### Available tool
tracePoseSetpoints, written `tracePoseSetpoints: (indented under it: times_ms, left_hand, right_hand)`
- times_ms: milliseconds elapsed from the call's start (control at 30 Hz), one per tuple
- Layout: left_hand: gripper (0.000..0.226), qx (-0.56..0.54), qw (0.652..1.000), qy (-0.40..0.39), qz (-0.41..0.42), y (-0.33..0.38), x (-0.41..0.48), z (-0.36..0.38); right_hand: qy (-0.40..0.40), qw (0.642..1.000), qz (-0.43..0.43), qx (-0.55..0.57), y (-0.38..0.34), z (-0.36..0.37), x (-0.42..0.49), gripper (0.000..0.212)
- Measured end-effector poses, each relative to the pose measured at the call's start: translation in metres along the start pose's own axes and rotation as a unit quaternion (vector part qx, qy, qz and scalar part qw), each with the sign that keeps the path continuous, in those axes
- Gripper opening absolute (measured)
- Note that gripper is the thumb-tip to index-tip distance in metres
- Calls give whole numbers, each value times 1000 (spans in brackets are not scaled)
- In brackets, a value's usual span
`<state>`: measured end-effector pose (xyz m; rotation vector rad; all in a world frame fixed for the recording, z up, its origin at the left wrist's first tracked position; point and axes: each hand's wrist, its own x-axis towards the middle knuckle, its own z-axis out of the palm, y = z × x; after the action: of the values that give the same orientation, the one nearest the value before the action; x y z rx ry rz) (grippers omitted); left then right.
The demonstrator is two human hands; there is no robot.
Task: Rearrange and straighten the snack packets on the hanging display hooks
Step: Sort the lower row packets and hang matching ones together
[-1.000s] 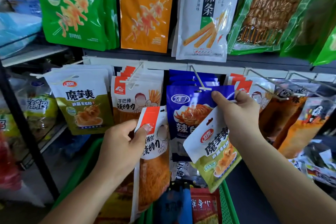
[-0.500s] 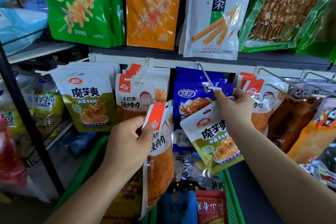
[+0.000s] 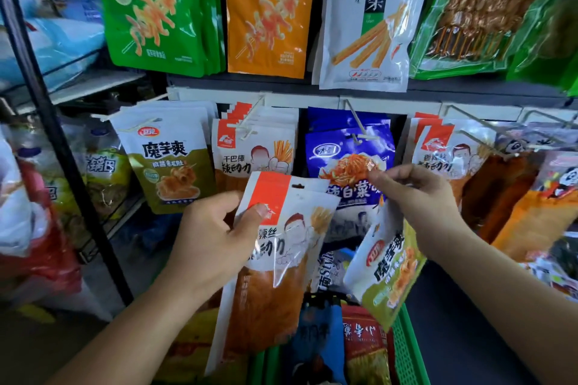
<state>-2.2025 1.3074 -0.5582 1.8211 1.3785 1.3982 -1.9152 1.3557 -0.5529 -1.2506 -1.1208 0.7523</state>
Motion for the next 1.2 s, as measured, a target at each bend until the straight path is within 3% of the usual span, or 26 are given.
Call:
tracePoseSetpoints:
  times_ms: [167,300,500,600,767,800,900,1033,1200]
  left_hand:
    - [15,-65,997,-50,-2,13,7,30]
    - [22,-161,980,-112,-34,26,14,65]
    - [16,-219,968,-118,-38,39,24,116]
    - [12,-209,970,-123,-8,52,27,141]
    - [17,-161,974,-160,-2,62,37,184]
    - [17,-146,975,-167,5,65,39,192]
    - [14,-95,978,-183,26,78,43,209]
    - [14,-91,973,-206,47,93,48,228]
    - [18,-144,975,-162,40,108,63,255]
  right_hand:
    - [-124,990,63,-10,6,-3,-26,63]
    - [-159,979,98,86,3,-21,-28,40]
    - [-92,990,66,90,10,-64,-24,19]
    - [-15,996,35,77,12,-86,-19,11]
    - [122,991,39,44,23,-119,-6,28]
    - [137,989,39,42,23,-128,-4,23]
    - [156,985,51,54,19,-155,-6,7]
    - [169,984,32,55,15,-188,-12,12]
    - [192,981,-36,-18,12,-215,-21,17]
